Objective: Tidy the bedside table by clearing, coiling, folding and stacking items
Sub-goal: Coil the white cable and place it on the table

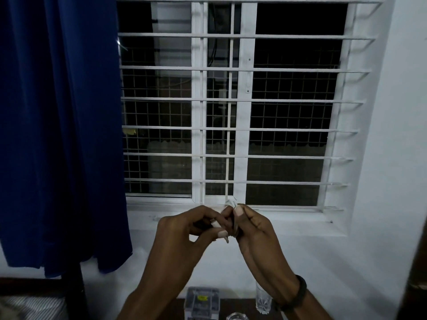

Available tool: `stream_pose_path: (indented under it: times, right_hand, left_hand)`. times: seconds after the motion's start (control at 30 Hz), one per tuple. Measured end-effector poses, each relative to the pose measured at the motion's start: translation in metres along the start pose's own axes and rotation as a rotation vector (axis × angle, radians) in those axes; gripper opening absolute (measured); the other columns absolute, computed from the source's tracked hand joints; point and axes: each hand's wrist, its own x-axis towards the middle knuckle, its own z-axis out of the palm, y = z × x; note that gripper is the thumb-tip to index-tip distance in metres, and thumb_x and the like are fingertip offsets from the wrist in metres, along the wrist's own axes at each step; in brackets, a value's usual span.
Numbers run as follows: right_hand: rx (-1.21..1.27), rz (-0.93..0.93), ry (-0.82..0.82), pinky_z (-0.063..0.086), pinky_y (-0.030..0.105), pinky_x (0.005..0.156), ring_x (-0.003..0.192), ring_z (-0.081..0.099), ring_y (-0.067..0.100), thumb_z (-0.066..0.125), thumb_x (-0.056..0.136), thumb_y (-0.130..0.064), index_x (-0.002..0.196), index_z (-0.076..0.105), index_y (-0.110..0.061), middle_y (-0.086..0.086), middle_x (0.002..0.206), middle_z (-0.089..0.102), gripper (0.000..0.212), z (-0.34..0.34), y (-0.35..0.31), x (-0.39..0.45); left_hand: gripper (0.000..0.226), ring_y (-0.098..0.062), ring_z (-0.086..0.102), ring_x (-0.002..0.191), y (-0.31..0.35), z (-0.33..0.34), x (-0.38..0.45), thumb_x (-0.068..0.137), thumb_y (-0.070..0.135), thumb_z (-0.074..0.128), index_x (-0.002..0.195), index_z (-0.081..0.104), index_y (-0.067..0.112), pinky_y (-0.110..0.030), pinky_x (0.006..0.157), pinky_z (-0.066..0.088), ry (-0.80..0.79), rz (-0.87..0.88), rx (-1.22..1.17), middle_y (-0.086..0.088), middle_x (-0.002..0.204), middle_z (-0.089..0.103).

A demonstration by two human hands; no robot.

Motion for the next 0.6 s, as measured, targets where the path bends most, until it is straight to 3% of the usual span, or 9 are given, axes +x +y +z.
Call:
stream_pose_path:
  times: [0.07, 0.13, 0.27, 0.4, 0.6]
  right_hand:
    - [0.107, 0.002, 0.032, 0.054, 0.037, 0.086, 0.082, 0.059, 0.030, 0.060, 0.082, -0.058, 0.088, 0.070, -0.010, 0.020, 0.082, 0.060, 0.049, -0.003, -0.001, 0.003]
    - [0.092, -0.026, 0.053, 0.053, 0.040, 0.090, 0.082, 0.061, 0.023, 0.059, 0.083, -0.057, 0.090, 0.072, -0.013, 0.011, 0.080, 0.064, 0.046, -0.007, 0.000, 0.004]
    - [-0.058, -0.053, 0.029, 0.050, 0.052, 0.098, 0.092, 0.066, 0.025, 0.048, 0.099, -0.037, 0.099, 0.073, -0.016, 0.010, 0.087, 0.070, 0.032, -0.008, -0.002, -0.002]
    - [-0.154, -0.013, -0.055, 0.050, 0.054, 0.096, 0.094, 0.066, 0.027, 0.046, 0.099, -0.031, 0.100, 0.073, -0.015, 0.008, 0.092, 0.073, 0.031, -0.002, -0.007, -0.007]
    - [0.301, 0.195, 0.010, 0.055, 0.039, 0.094, 0.090, 0.064, 0.029, 0.048, 0.095, -0.025, 0.097, 0.073, 0.000, 0.020, 0.092, 0.068, 0.035, -0.007, -0.018, -0.006]
  left_hand:
    - [0.011, -0.007, 0.071, 0.072, -0.003, -0.001, -0.002, 0.076, 0.019, 0.079, 0.082, 0.075, 0.028, -0.028, 0.072, 0.061, -0.003, -0.010, -0.002, 0.013, 0.072, 0.073]
    - [0.012, -0.007, 0.071, 0.070, -0.004, -0.001, -0.003, 0.076, 0.017, 0.079, 0.081, 0.075, 0.027, -0.025, 0.069, 0.060, -0.006, -0.017, -0.002, 0.013, 0.071, 0.072]
    - [0.011, -0.007, 0.071, 0.069, -0.003, -0.001, -0.003, 0.076, 0.020, 0.079, 0.081, 0.074, 0.028, -0.023, 0.069, 0.059, -0.066, -0.040, -0.034, 0.011, 0.071, 0.072]
    - [0.008, -0.009, 0.069, 0.076, -0.001, -0.001, 0.005, 0.076, 0.029, 0.078, 0.081, 0.073, 0.033, -0.021, 0.077, 0.056, -0.053, -0.014, -0.028, 0.012, 0.076, 0.073]
    - [0.008, -0.013, 0.067, 0.079, -0.008, -0.007, 0.012, 0.075, 0.031, 0.077, 0.082, 0.073, 0.032, -0.031, 0.078, 0.057, -0.024, -0.065, -0.068, 0.008, 0.080, 0.073]
